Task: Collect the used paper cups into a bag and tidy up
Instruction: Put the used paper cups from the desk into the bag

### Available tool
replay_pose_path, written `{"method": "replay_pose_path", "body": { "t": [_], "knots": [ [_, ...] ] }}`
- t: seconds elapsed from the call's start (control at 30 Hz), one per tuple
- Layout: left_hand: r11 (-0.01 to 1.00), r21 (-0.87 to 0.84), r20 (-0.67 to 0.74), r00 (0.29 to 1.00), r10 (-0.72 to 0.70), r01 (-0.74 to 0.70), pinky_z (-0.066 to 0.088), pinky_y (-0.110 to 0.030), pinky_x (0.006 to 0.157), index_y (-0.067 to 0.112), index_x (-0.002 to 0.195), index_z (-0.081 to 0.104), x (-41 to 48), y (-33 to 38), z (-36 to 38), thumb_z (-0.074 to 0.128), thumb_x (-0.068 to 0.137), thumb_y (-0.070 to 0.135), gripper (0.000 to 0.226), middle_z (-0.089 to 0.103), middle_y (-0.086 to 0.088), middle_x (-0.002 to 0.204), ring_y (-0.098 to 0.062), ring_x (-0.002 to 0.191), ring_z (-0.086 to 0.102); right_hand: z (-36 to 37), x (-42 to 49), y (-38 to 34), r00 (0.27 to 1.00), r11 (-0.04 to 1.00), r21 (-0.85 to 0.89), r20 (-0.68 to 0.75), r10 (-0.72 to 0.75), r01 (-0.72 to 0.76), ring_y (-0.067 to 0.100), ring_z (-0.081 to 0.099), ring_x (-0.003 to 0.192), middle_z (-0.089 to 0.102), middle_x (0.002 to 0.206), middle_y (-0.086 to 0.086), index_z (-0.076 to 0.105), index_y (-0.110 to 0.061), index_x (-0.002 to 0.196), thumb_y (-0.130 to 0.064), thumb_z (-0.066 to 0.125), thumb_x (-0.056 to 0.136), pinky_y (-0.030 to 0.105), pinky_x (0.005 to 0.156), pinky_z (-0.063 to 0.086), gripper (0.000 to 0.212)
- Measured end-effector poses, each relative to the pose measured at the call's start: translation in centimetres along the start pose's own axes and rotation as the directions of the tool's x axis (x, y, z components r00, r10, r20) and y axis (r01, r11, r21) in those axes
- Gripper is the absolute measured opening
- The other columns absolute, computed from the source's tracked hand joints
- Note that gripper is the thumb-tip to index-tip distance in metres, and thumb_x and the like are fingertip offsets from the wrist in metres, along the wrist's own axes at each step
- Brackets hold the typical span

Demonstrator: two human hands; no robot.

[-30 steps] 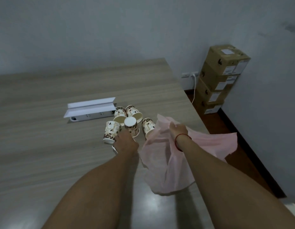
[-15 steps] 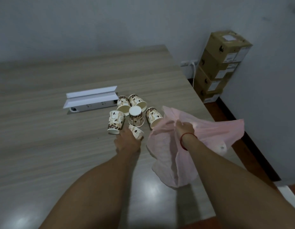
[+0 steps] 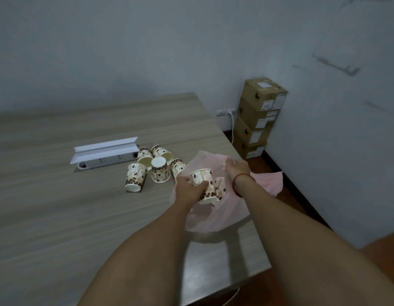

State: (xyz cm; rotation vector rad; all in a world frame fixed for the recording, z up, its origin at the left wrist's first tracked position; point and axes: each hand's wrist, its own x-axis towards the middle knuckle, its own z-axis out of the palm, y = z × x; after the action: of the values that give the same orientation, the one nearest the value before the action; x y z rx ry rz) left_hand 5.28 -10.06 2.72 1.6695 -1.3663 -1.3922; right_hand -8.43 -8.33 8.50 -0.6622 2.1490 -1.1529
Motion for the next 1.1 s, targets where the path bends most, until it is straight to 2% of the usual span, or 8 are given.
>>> {"method": "replay_pose_path", "body": {
  "t": [0.1,0.17,0.23,0.4,0.57,0.8,0.93,1.1],
  "knots": [
    [0.997,-0.067,0.148,0.988,-0.037,0.047,0.053,-0.033,0.082,0.004,0.121,0.048,0.0,1.8,2.4,0.076,0.079,0.03,0.056,0.062,-0.009,0.111,-0.022,0.097,0.061,-0.5,0.0,-0.5,1.0,1.0,0.015,-0.018,-0.007,0.007,0.035,0.055,0.12,0.061,0.128,0.021,0.061,0.004,0.119,-0.026,0.045,0.096,0.037,0.104,0.043,0.041],
    [0.995,-0.023,0.365,0.927,-0.086,0.101,0.046,-0.029,0.066,0.012,0.102,0.064,-0.3,2.9,3.3,0.059,0.088,0.035,0.027,0.069,-0.003,0.098,-0.018,0.081,0.06,-0.6,0.4,-0.8,1.0,1.0,0.022,-0.013,0.002,-0.001,0.035,0.055,0.12,0.061,0.127,0.02,0.062,0.002,0.119,-0.025,0.044,0.095,0.037,0.104,0.043,0.04],
    [0.994,0.084,0.443,0.891,-0.104,0.074,0.04,-0.025,0.06,0.017,0.084,0.065,0.5,3.3,3.0,0.051,0.09,0.031,0.021,0.066,0.001,0.087,-0.016,0.074,0.056,-0.3,1.0,-1.1,1.0,1.0,0.026,-0.021,0.006,-0.006,0.035,0.056,0.119,0.061,0.126,0.021,0.062,0.003,0.118,-0.024,0.044,0.095,0.039,0.105,0.044,0.04],
    [0.953,0.282,0.153,0.986,0.072,-0.113,0.05,-0.033,0.069,0.002,0.081,0.071,5.2,2.4,-0.2,0.055,0.086,0.013,0.021,0.071,-0.02,0.087,-0.03,0.083,0.066,2.2,3.5,-1.7,1.0,1.0,0.009,-0.011,0.021,-0.021,0.037,0.055,0.12,0.06,0.128,0.022,0.061,0.004,0.12,-0.025,0.045,0.095,0.04,0.106,0.043,0.042],
    [0.913,0.381,-0.072,0.98,0.185,-0.144,0.048,-0.036,0.086,0.004,0.092,0.068,10.8,1.9,-1.8,0.051,0.088,0.017,0.021,0.069,-0.017,0.105,-0.035,0.104,0.063,6.1,6.5,-1.0,0.997,0.996,-0.052,-0.028,0.075,-0.077,0.037,0.055,0.12,0.06,0.127,0.025,0.062,0.008,0.118,-0.023,0.045,0.096,0.036,0.101,0.042,0.041],
    [0.901,0.434,-0.032,0.999,0.042,-0.024,0.041,-0.041,0.105,0.005,0.13,0.05,17.8,0.9,-0.3,0.051,0.091,0.01,0.04,0.053,-0.022,0.133,-0.037,0.127,0.049,10.2,10.3,0.7,0.985,0.979,-0.108,-0.032,0.168,-0.17,0.037,0.056,0.118,0.061,0.126,0.024,0.061,0.006,0.118,-0.022,0.043,0.096,0.039,0.099,0.044,0.039],
    [0.881,0.462,-0.033,0.995,-0.096,0.1,0.032,-0.04,0.111,0.002,0.145,0.031,18.8,0.2,0.9,0.055,0.093,0.03,0.063,0.04,-0.022,0.147,-0.037,0.137,0.038,10.9,11.8,1.4,0.98,0.973,-0.117,-0.012,0.197,-0.197,0.038,0.055,0.12,0.059,0.128,0.025,0.06,0.005,0.121,-0.025,0.044,0.096,0.041,0.103,0.045,0.043],
    [0.928,0.251,0.053,0.953,-0.299,0.277,0.032,-0.037,0.112,-0.006,0.148,0.018,19.3,0.3,2.2,0.054,0.095,0.038,0.078,0.032,-0.022,0.153,-0.035,0.14,0.036,10.6,12.2,1.9,0.974,0.967,-0.122,-0.004,0.225,-0.224,0.035,0.056,0.119,0.06,0.127,0.023,0.061,0.004,0.119,-0.029,0.042,0.096,0.036,0.1,0.043,0.044]
  ]
}}
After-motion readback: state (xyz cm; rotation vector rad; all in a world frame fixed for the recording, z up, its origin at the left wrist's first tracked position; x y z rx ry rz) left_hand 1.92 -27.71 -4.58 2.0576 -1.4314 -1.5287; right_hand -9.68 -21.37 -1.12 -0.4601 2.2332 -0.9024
